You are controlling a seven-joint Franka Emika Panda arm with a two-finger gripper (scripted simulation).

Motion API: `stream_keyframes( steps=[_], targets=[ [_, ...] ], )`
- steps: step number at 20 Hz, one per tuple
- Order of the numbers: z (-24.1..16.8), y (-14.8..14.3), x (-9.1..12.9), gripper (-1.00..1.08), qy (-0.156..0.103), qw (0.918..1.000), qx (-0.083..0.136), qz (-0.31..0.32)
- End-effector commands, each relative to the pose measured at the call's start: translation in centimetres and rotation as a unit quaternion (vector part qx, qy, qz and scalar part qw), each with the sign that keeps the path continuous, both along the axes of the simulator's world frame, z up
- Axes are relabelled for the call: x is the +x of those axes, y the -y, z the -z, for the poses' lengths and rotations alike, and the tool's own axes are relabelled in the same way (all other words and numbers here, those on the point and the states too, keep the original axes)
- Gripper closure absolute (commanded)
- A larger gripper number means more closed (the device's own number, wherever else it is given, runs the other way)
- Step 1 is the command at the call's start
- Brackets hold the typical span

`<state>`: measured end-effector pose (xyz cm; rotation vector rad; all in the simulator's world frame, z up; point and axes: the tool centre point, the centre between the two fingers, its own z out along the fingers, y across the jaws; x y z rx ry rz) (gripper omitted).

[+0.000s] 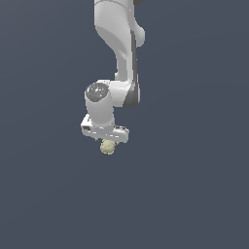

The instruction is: Pick up the object and move it to a goal position.

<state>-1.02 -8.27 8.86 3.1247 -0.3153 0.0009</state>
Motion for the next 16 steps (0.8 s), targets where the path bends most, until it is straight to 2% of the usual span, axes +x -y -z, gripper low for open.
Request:
stream_keyframes(
  steps=[1,9,14,15,16],
  targets=[
    [0.6,0.0,0.0,-0.92,0.0,1.0,0.0,0.0],
    [4.3,0.1,-0.2,-0.92,0.0,1.0,0.0,0.002],
    [4.9,0.1,-0.1,-0.92,0.0,1.0,0.0,0.002],
    [4.9,0.1,-0.1,1.08,0.0,1.0,0.0,0.002],
    [4.9,0.1,-0.1,1.08,0.0,1.0,0.0,0.002]
  ],
)
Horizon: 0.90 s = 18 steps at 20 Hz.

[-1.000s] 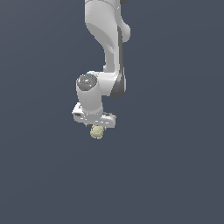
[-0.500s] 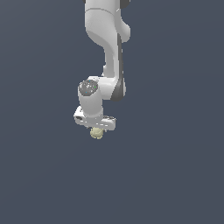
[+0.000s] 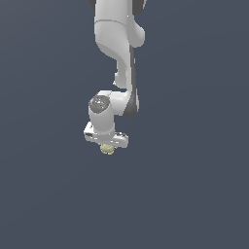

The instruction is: Pick up the object and move it to a goal position.

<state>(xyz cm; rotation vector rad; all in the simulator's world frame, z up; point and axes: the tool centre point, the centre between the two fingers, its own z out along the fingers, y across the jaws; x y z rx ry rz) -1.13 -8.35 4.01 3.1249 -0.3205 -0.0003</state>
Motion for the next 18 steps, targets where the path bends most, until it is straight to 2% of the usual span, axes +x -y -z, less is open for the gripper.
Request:
stream_keyframes(
  steps=[1,11,18],
  targets=[
    [0.1,0.0,0.0,1.08,0.0,1.0,0.0,0.0],
    [0.0,-0.2,0.0,1.08,0.0,1.0,0.0,0.0],
    [-1.0,-3.3,-0.6,1.08,0.0,1.0,0.0,0.0]
  ],
)
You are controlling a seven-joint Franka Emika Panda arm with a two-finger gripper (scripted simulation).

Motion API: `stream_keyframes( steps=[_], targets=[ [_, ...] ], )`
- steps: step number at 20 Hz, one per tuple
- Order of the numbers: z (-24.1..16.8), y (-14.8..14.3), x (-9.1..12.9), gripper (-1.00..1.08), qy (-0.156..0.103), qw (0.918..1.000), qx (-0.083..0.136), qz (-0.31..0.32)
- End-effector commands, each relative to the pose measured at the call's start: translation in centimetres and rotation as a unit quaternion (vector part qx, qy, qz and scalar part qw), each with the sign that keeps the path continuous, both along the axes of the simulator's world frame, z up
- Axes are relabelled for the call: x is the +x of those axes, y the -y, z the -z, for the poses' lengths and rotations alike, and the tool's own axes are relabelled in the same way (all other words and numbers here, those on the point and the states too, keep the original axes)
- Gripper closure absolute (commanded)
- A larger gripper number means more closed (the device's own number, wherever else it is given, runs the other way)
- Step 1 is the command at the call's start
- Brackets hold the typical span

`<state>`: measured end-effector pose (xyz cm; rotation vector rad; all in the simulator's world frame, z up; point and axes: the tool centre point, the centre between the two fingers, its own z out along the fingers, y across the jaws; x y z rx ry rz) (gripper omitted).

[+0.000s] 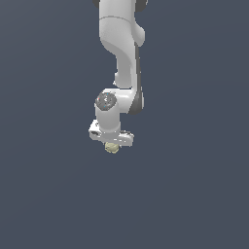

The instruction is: Pick up the object and move it to a goal position.

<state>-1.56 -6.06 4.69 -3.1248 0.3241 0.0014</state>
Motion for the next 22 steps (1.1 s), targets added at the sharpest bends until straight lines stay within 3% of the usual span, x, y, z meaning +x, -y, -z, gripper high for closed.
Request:
stream_keyframes(
  steps=[1,12,22],
  targets=[
    [-0.5,-1.7,-0.2,1.08,0.0,1.0,0.0,-0.001],
    [-3.4,-11.4,-1.6,1.08,0.0,1.0,0.0,-0.001],
    [-4.1,-13.6,-1.6,1.08,0.0,1.0,0.0,-0.001]
  ],
)
